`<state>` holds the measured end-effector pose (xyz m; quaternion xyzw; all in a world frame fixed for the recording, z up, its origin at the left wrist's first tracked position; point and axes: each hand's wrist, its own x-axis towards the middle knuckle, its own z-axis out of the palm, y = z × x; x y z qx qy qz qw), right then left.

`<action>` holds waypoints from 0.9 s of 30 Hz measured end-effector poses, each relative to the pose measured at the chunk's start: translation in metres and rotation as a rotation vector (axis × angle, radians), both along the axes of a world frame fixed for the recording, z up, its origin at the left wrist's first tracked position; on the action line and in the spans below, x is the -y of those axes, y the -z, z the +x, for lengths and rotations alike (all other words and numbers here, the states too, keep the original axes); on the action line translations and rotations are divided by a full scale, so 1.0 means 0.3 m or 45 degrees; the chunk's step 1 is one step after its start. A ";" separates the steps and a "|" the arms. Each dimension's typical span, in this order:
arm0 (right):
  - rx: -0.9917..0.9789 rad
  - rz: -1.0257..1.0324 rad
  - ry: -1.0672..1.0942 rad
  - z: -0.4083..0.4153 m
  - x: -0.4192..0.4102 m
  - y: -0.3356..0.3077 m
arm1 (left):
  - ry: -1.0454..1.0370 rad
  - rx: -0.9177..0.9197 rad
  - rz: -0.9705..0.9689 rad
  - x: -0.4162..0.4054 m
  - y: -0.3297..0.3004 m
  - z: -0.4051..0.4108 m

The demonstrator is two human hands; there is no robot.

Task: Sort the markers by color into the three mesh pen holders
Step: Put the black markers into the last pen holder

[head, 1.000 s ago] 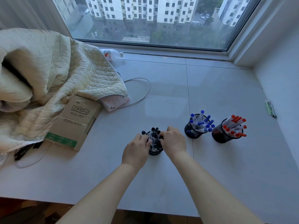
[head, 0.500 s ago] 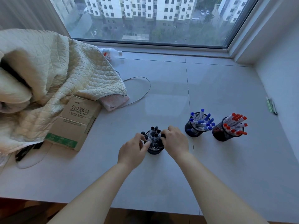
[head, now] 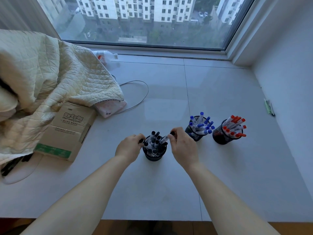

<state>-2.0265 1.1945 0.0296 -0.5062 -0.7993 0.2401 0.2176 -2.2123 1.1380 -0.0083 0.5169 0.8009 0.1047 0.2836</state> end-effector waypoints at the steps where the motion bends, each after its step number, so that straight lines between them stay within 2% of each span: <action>1: -0.045 -0.009 0.035 0.006 0.000 -0.008 | -0.010 -0.005 0.014 0.003 -0.005 0.001; 8: -0.431 -0.283 0.435 0.026 -0.032 -0.050 | -0.038 -0.111 0.135 0.032 -0.091 -0.033; 13: -0.648 -0.537 0.657 0.034 -0.049 -0.064 | -0.163 -0.184 0.250 0.047 -0.186 -0.085; 16: -0.811 -0.732 0.781 0.027 -0.055 -0.075 | -0.285 -0.128 0.303 0.058 -0.233 -0.104; 22: -1.310 -1.318 0.981 0.004 -0.043 -0.113 | -0.788 0.358 0.439 0.066 -0.256 -0.116; 24: -1.419 -1.445 0.924 -0.001 -0.033 -0.123 | -1.032 0.676 0.465 0.072 -0.249 -0.112; 27: -1.457 -1.573 0.737 -0.005 -0.019 -0.129 | -1.300 1.145 0.415 0.090 -0.243 -0.101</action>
